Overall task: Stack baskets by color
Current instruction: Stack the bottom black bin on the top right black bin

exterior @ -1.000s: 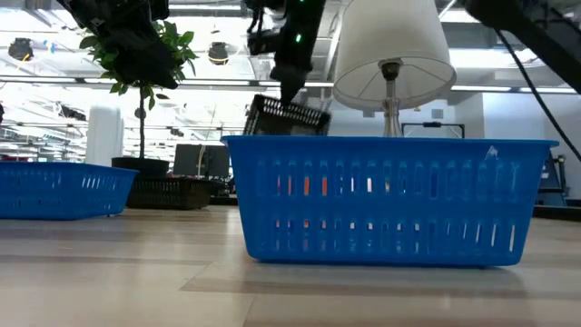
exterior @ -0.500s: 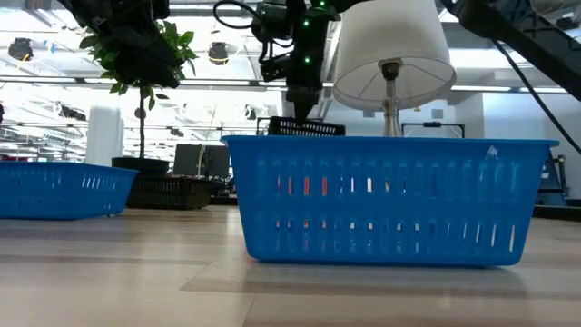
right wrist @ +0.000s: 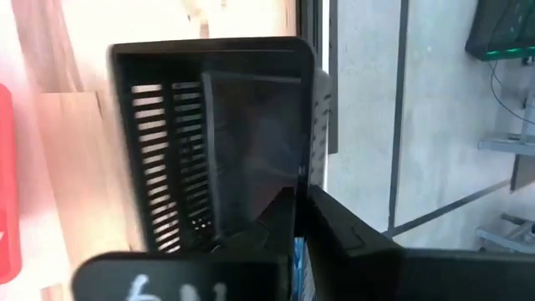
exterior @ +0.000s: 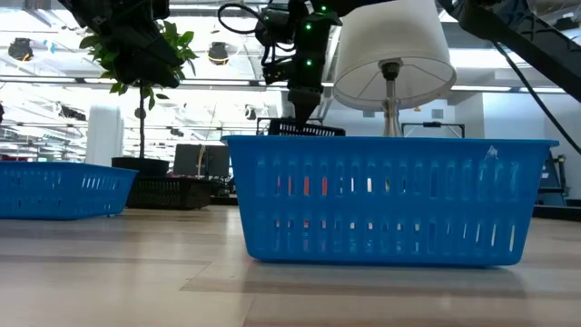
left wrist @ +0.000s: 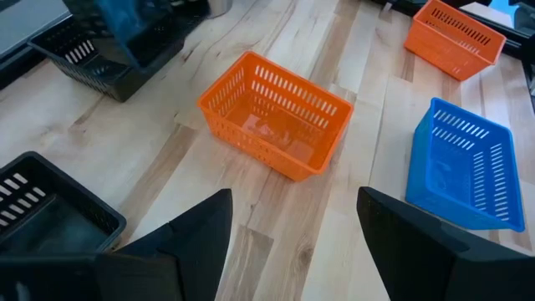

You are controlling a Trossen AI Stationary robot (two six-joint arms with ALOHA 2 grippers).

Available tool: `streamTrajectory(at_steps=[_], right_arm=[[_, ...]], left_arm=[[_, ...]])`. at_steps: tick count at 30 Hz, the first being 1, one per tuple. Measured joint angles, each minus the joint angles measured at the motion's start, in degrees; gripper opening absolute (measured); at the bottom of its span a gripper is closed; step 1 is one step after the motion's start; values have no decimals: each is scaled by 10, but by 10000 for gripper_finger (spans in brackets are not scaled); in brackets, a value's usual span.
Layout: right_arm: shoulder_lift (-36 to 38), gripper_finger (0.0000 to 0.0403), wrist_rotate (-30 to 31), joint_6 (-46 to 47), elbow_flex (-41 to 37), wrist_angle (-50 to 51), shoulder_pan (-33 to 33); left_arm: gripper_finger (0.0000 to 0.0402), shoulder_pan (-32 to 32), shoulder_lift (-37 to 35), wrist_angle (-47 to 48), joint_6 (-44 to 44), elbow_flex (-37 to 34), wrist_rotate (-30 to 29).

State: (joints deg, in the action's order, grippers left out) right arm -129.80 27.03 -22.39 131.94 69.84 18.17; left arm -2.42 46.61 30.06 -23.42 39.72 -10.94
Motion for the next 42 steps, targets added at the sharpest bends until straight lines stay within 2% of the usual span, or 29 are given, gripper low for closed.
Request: streamTrajectory(at_steps=[5, 20, 23, 29, 31, 36, 39, 42], right_arm=[[0, 60, 0, 0, 0, -2, 0], [0, 62, 0, 5, 0, -14, 7], [0, 62, -3, 32, 0, -8, 3], [29, 63, -82, 113, -1, 58, -13], [47, 63, -101, 146, -1, 88, -22], [104, 63, -115, 223, -1, 162, -51], [145, 63, -130, 270, -1, 203, -75], [190, 63, -148, 310, -12, 199, -103]], left_arm=[[245, 0, 0, 0, -2, 0, 0], [245, 0, 0, 0, -2, 0, 0], [245, 0, 0, 0, -2, 0, 0], [245, 0, 6, -3, -1, 0, -14], [245, 0, 14, -11, 23, 0, -18], [245, 8, 65, -121, 152, 0, -17], [245, 40, 112, -156, 218, 26, -13], [245, 88, 163, -155, 286, 77, -10]])
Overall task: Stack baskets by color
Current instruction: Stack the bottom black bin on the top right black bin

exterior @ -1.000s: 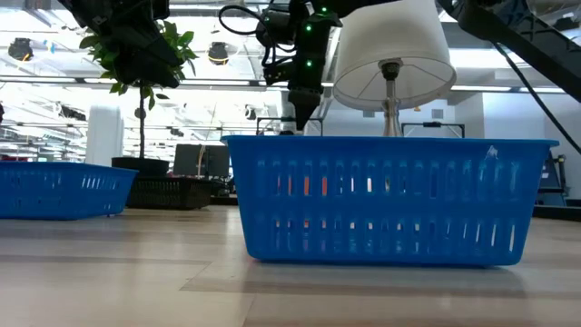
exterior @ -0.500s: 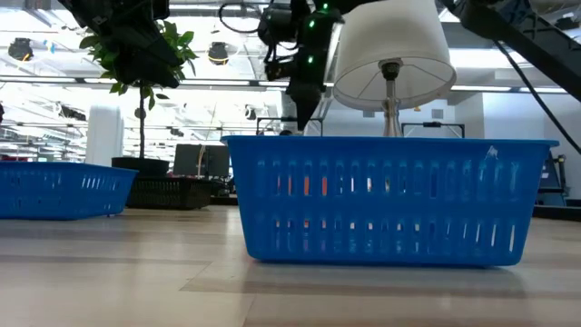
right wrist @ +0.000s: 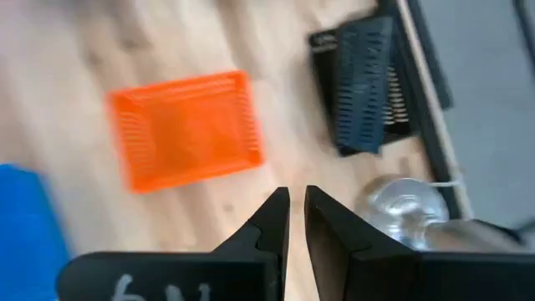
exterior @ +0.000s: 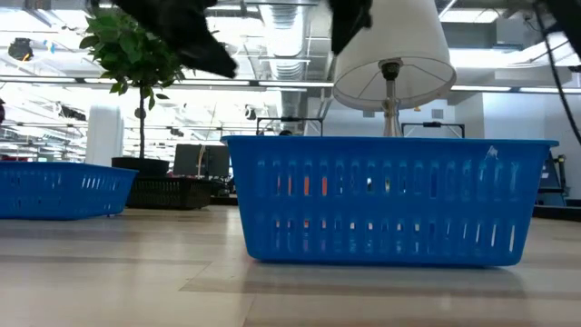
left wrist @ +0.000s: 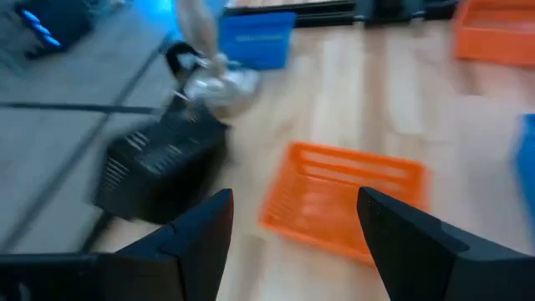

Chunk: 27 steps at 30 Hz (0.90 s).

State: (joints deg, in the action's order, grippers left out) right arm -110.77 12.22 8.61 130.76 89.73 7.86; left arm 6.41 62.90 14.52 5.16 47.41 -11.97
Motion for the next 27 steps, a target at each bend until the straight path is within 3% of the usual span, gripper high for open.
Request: streamTrajectory(at_steps=[7, 12, 21, 27], right_arm=[[106, 63, -5, 95, -72, -4, -74], [169, 63, -3, 162, -159, -28, -121], [242, 63, -4, 220, -318, -85, -165], [266, 63, -6, 229, -361, -95, -169]], left_arm=[[245, 125, 149, 19, 154, 152, 91], [245, 187, 265, 37, 211, 271, 153], [245, 234, 436, 206, 272, 477, 188], [245, 255, 506, 281, 271, 548, 193]])
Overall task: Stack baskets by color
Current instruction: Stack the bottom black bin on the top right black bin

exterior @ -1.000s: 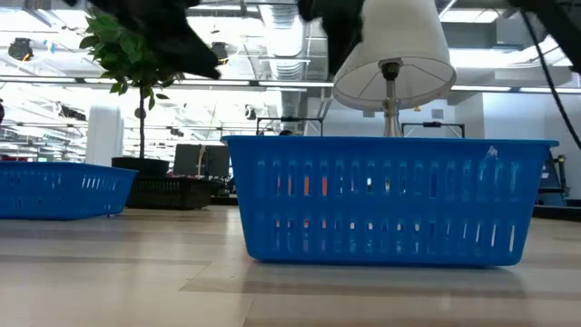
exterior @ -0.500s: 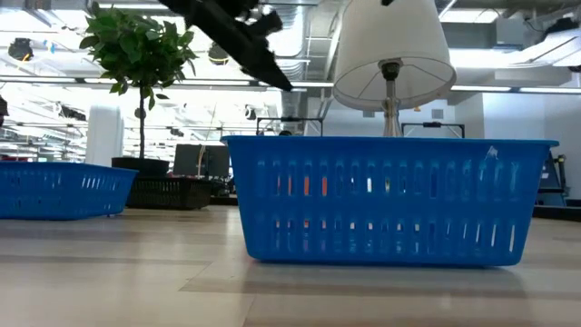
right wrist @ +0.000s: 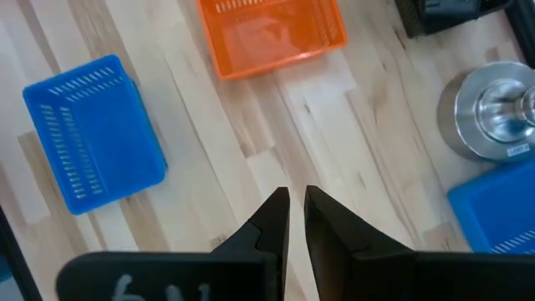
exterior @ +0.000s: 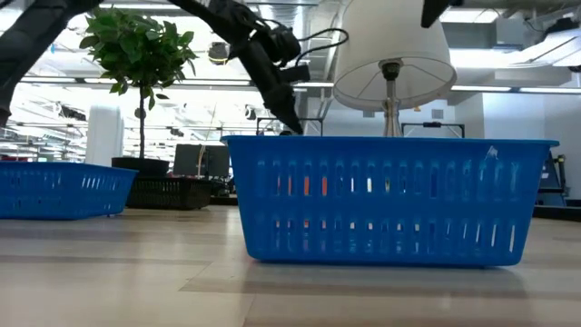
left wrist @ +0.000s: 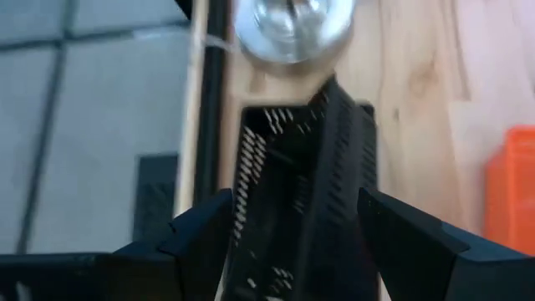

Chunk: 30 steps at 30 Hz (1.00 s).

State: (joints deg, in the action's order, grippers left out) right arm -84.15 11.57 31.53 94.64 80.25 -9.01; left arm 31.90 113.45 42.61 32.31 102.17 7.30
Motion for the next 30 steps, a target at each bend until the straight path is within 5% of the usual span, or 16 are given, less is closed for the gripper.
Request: streamTrajectory(at_steps=[12, 16, 23, 30], right_arm=[[25, 63, 3, -40, -3, -14, 22], [25, 63, 6, -49, -3, -17, 35], [26, 63, 16, -50, -3, -17, 43], [26, 63, 23, -47, -3, -17, 43]], left_arm=[[234, 3, 20, 108, -15, 24, 27], [181, 2, 20, 108, -15, 24, 26], [21, 2, 20, 109, -11, 24, 24], [3, 2, 15, 108, 2, 24, 24]])
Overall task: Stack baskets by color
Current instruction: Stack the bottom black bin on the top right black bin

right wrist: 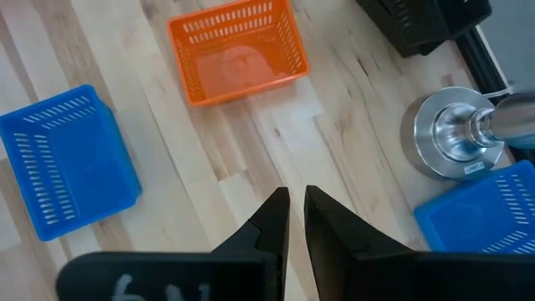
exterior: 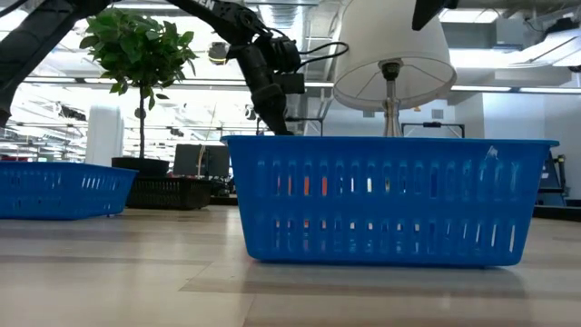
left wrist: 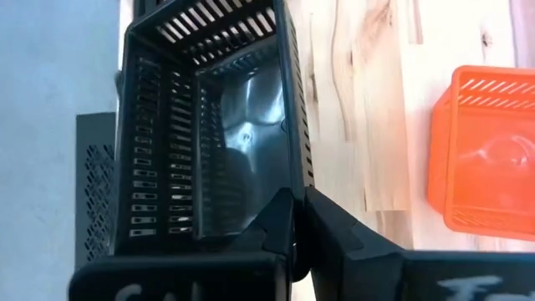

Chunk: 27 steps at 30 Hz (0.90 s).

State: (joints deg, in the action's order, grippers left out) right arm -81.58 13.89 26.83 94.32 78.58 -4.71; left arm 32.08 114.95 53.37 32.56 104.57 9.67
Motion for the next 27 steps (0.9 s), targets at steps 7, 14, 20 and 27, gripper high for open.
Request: streamTrajectory(at_steps=[7, 14, 20, 27], right_arm=[[0, 63, 1, 15, 0, 0, 0], [0, 63, 4, 24, 0, -2, -13], [0, 63, 14, 32, 0, 2, -27], [-1, 63, 14, 32, 0, 2, -28]], left_arm=[[1, -8, -11, -24, -38, -8, -34], [0, -36, -11, -133, -67, -80, -122], [0, -40, -11, -198, -98, -150, -177], [0, -49, -11, -234, -38, -202, -174]])
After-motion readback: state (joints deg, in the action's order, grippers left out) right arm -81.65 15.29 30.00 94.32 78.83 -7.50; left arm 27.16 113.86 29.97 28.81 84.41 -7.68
